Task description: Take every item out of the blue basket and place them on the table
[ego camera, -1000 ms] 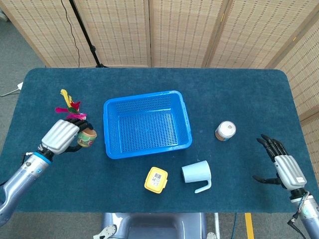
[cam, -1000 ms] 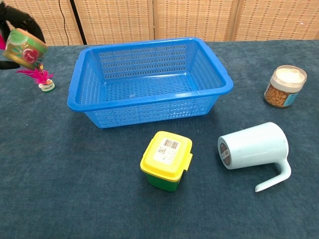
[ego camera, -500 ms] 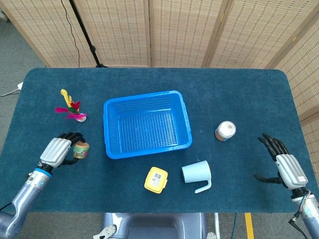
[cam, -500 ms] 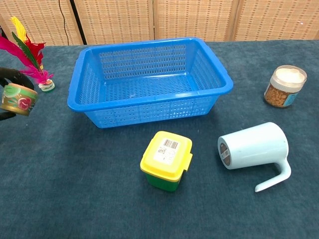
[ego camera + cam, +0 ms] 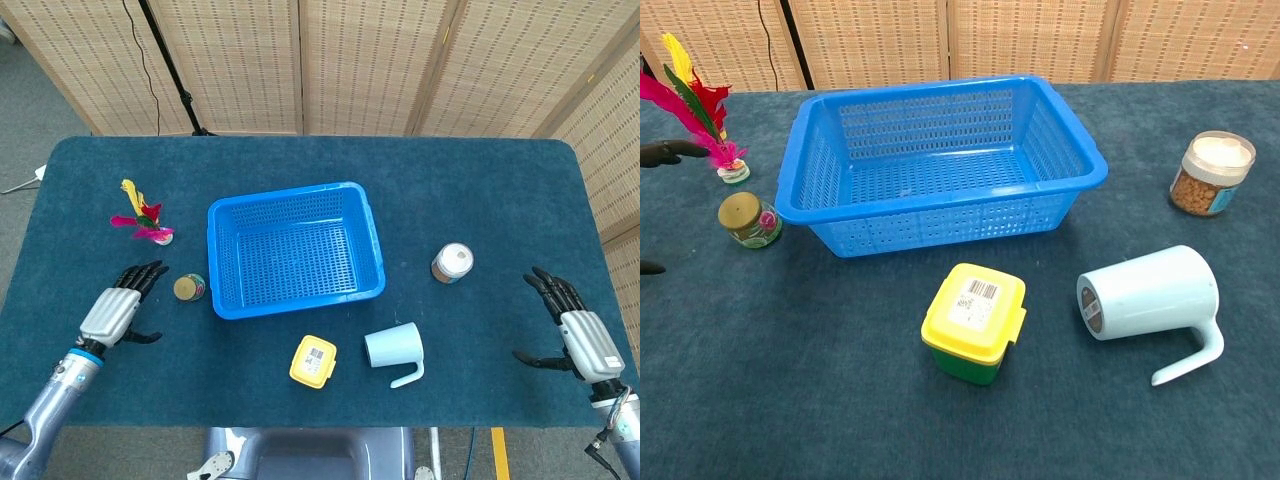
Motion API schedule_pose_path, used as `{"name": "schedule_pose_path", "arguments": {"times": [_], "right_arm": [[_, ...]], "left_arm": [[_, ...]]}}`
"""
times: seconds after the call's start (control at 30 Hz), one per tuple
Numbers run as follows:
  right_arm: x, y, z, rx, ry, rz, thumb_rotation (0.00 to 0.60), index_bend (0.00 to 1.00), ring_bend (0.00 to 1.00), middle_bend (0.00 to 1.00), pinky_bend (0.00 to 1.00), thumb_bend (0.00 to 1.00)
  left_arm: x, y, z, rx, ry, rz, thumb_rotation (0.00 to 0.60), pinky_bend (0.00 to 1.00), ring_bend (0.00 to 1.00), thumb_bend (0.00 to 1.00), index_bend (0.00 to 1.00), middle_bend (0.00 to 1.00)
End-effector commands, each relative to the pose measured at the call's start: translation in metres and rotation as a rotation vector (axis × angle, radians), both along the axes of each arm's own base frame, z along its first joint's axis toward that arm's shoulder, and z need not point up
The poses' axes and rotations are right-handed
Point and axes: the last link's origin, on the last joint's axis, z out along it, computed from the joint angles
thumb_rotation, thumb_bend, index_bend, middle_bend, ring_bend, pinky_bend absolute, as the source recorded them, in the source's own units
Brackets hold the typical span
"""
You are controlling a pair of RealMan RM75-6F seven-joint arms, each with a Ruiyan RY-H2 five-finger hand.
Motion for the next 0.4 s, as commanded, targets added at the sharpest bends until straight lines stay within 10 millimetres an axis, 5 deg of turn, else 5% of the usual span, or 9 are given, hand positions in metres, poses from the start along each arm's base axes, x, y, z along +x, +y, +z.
{"name": "schedule_pose_path", "arguments": {"times": [0.03, 0.2, 0.4], "right_arm": [[0.002, 0.003, 0.004, -0.017, 0.000, 0.013, 0.600, 0.00, 0.00, 0.00, 0.00, 0.00], [0.002, 0.007, 0.008, -0.076, 0.051, 0.029, 0.600, 0.00, 0.00, 0.00, 0.00, 0.00], [-0.005, 0.007, 0.012, -0.270, 0.278, -0.006, 0.600, 0.00, 0.00, 0.00, 0.00, 0.00]], "left_arm": [[-0.005, -0.030, 0.027, 0.104, -0.016, 0.009, 0.600, 0.00, 0.00, 0.07, 0.00, 0.00], [-0.007, -0.064, 0.058, 0.308, 0.088, 0.081, 0.600, 0.00, 0.00, 0.07, 0.00, 0.00], [-0.006, -0.080, 0.072, 0.394, 0.119, 0.108, 0.600, 0.00, 0.00, 0.07, 0.00, 0.00]]}}
